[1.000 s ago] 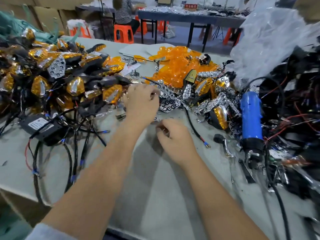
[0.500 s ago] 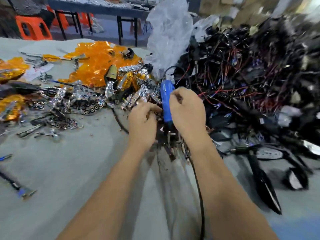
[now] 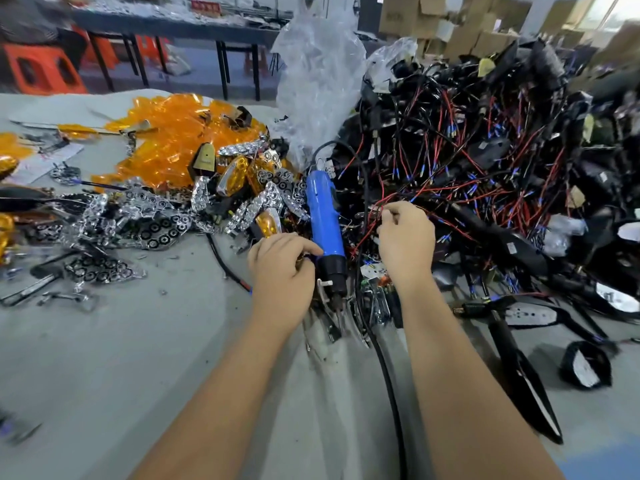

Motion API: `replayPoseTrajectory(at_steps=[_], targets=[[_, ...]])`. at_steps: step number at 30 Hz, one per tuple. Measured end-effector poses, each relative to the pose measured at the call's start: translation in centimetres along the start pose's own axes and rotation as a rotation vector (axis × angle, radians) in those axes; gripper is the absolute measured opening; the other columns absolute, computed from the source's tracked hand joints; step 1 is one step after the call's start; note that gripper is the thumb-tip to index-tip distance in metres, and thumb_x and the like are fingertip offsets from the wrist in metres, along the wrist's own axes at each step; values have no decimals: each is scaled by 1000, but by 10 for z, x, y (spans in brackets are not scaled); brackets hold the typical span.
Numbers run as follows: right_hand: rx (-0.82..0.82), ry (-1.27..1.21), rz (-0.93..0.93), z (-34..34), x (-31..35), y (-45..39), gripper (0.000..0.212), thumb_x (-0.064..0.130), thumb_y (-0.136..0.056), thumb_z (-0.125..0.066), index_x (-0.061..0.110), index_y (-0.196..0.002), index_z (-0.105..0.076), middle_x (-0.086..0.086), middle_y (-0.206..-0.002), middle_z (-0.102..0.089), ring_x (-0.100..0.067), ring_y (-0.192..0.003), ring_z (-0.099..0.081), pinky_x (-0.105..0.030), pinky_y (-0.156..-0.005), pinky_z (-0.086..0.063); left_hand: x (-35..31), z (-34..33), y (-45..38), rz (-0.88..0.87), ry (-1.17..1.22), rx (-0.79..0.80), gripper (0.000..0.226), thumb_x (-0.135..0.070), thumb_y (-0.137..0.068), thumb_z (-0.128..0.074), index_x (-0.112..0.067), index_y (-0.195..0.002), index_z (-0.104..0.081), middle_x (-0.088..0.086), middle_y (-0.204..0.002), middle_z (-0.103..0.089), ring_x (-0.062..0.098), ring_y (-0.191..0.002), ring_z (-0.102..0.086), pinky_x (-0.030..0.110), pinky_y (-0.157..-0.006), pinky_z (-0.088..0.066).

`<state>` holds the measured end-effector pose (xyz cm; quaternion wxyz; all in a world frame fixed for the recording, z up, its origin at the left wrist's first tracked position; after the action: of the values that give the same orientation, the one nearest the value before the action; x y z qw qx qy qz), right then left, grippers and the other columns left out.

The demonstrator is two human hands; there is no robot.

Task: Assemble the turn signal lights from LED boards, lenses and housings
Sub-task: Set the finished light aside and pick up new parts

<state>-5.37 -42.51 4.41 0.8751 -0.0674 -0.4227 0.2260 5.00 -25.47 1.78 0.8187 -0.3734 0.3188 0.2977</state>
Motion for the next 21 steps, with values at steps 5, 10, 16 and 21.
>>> replayPoseTrajectory(at_steps=[5,10,16,21], targets=[[68,-76,99,-10,16,15,22,11,-98,-53,9,-106,-73,-2,-97,-71,-17,-90,-65,-26,-78,-45,-1,2,-1,6,28,8,31,3,-84,-57,-23,-86,-73,-26,-90,-58,3,-104,-46,18,-99,-16],[464,-210,279,-30,42,50,22,0,-89,-58,13,-81,-74,25,-52,-57,5,-54,-53,-14,-60,-37,-5,4,-2,-25,53,68,23,-10,-74,-49,-13,-79,-72,-8,-85,-67,23,-101,-60,49,-103,-36],[245,-196,166,-11,45,46,9,16,-88,-57,21,-83,-64,10,-71,-63,-13,-72,-59,-33,-71,-48,-4,6,0,-11,104,39,25,6,-78,-59,-14,-78,-75,-16,-82,-63,21,-100,-60,52,-102,-37],[177,230,-72,7,10,37,26,24,-90,-48,19,-115,-52,-6,-99,-64,-31,-89,-54,-38,-74,-42,-1,6,1,17,148,16,30,9,-81,-56,-14,-79,-75,-19,-82,-61,18,-101,-58,51,-104,-38]])
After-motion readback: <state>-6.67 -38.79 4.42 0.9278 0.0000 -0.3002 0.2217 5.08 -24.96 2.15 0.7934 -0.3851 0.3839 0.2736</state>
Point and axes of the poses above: each hand's wrist, its own y-axis away from the middle knuckle, its own z-axis out of the back of the hand, x = y × z, the point moved 6 cm from there along -y, towards the middle knuckle
